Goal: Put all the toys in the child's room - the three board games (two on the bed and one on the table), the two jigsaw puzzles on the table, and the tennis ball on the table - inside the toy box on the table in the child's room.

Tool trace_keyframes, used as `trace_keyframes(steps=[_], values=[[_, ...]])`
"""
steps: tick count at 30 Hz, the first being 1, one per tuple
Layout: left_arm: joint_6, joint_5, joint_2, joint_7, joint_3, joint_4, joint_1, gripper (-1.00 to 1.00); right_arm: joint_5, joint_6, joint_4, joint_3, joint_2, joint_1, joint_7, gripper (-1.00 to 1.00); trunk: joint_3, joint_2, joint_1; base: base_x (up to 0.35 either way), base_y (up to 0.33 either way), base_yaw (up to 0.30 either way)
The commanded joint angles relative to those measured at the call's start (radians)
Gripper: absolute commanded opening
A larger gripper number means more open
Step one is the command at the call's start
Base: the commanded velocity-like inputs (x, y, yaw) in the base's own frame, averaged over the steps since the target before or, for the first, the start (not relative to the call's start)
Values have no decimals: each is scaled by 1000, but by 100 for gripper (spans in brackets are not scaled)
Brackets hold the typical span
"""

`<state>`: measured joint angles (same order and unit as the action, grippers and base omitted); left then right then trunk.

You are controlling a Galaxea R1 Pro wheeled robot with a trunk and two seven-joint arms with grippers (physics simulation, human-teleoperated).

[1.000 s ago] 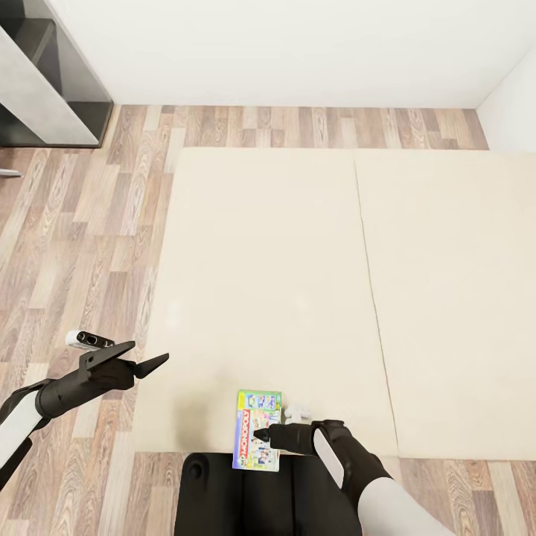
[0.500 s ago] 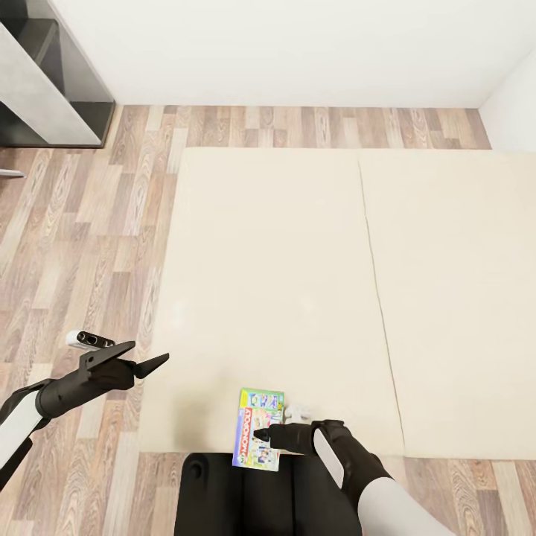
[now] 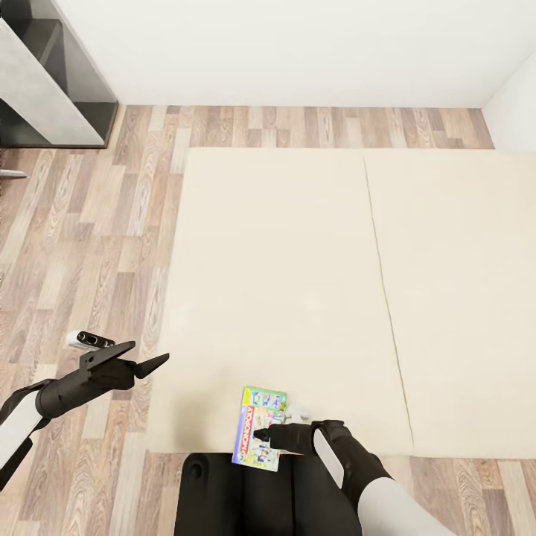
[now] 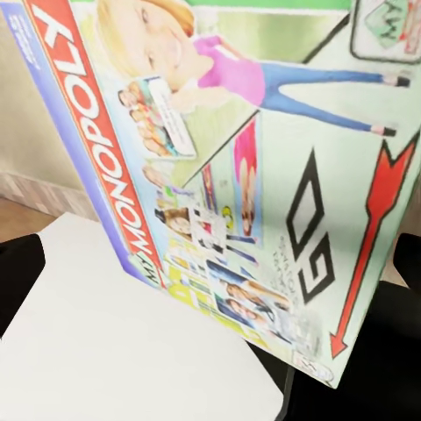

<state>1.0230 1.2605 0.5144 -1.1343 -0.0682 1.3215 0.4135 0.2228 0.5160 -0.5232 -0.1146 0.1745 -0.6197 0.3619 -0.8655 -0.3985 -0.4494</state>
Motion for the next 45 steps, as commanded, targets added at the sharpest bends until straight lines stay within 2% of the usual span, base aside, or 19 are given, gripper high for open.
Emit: trace_keyframes(steps=[1, 45], values=[[5, 4, 1, -2, -2, -1, 1, 100, 6, 7, -1, 0, 0, 0, -1, 100, -1, -2, -1, 0, 98, 0], [5, 3, 1, -2, -2, -1, 1, 100, 7, 7, -1, 0, 0, 0, -1, 100, -1, -2, -1, 0, 71, 0]])
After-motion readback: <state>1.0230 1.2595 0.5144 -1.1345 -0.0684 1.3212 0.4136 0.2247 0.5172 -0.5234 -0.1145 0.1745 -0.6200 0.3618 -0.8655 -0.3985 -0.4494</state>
